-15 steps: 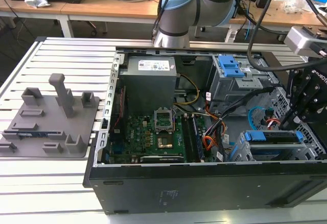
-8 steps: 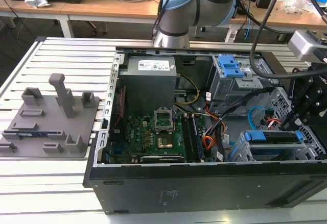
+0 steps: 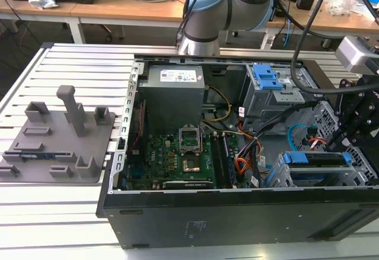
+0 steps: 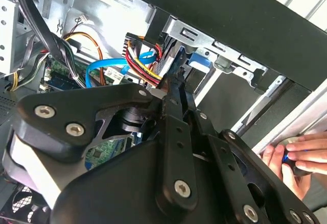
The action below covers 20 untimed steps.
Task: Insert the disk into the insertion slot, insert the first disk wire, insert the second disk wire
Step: 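Insert the first disk wire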
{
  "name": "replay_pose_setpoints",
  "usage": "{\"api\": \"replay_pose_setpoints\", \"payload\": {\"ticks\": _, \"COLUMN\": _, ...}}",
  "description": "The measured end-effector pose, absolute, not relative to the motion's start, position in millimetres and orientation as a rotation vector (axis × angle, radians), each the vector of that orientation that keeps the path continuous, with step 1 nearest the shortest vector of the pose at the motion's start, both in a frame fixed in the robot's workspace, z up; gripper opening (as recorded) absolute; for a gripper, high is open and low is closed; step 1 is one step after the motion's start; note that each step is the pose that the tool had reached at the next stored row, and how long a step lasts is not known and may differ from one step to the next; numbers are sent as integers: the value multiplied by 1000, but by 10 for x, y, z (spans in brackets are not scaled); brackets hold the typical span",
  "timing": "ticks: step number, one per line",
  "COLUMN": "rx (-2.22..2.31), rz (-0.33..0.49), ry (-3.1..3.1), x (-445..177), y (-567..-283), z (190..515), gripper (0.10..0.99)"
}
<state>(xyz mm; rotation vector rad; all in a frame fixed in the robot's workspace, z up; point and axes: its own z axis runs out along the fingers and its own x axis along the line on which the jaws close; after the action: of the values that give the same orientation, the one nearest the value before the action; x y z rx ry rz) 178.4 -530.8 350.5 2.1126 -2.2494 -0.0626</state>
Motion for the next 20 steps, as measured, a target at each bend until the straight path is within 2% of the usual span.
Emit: {"api": "replay_pose_setpoints", "payload": {"ticks": 20, "rx": 2173, "rz": -60, "ry": -2190, "x": 1772, "y": -5339, "z": 3505, "gripper": 165}}
